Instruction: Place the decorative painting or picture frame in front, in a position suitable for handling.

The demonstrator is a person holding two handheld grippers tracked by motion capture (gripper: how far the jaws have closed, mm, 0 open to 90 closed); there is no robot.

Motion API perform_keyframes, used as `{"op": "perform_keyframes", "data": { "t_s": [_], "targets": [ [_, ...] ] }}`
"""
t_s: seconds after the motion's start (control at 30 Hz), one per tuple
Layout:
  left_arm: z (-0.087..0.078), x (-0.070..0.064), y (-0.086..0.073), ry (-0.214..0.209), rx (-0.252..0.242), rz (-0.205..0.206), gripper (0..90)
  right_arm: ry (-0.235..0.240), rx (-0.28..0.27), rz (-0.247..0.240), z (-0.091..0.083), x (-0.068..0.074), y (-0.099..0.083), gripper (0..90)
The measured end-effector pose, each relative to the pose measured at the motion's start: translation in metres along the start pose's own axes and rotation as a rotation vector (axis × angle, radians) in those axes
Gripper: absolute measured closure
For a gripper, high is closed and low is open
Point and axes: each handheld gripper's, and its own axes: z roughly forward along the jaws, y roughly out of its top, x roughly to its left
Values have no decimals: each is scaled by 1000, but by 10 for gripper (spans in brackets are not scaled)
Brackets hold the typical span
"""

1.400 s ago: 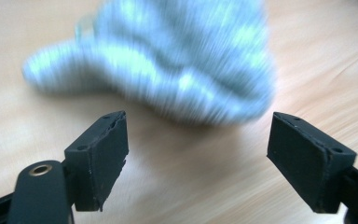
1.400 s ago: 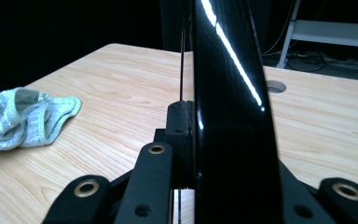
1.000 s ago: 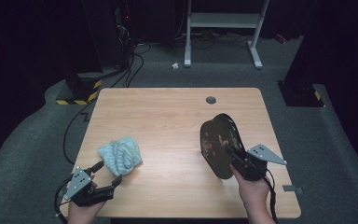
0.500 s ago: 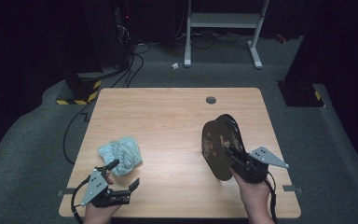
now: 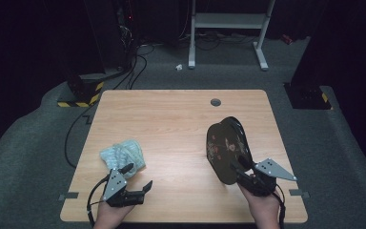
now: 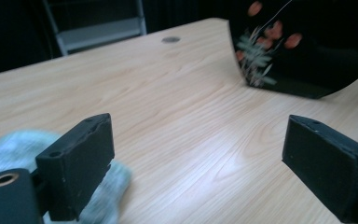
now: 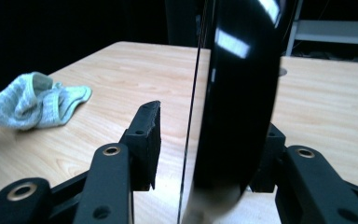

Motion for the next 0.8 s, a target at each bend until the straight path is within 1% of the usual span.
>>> {"op": "perform_keyframes", "data": {
  "t_s": [0.03, 0.17, 0.23, 0.3, 0.33, 0.37, 0.47, 0.5, 0.57, 0.6, 0.63, 0.67, 0.8],
  "targets": [
    [-1, 4, -2, 12, 14, -4, 98, 0, 3, 1, 0, 0, -3, 532],
    [-6, 15, -9, 44, 30, -26, 112, 7, 23, 20, 3, 2, -17, 527],
    [-7, 19, -12, 56, 37, -33, 116, 11, 42, 33, 8, 2, -25, 531],
    [-8, 21, -14, 64, 49, -36, 115, 11, 48, 40, 13, 2, -28, 560],
    [-8, 21, -15, 64, 53, -41, 116, 11, 47, 45, 15, 2, -28, 575],
    [-8, 22, -15, 65, 55, -41, 115, 18, 38, 58, 18, 0, -29, 615],
    [-7, 21, -16, 65, 63, -35, 116, 32, 34, 81, 25, -2, -27, 676],
    [-7, 21, -16, 64, 64, -34, 116, 19, 26, 86, 27, -2, -27, 724],
    [-6, 22, -17, 58, 65, -38, 116, 16, 14, 95, 28, -5, -27, 760],
    [-5, 22, -18, 57, 69, -38, 116, -1, 12, 92, 29, -4, -27, 790],
    [-4, 22, -18, 58, 72, -41, 115, -13, 11, 75, 29, -4, -26, 796],
    [-4, 23, -19, 57, 72, -42, 115, -5, 14, 69, 29, -5, -26, 798],
    [-4, 23, -18, 60, 72, -38, 116, -22, -1, 60, 30, -1, -22, 800]
  ]
}}
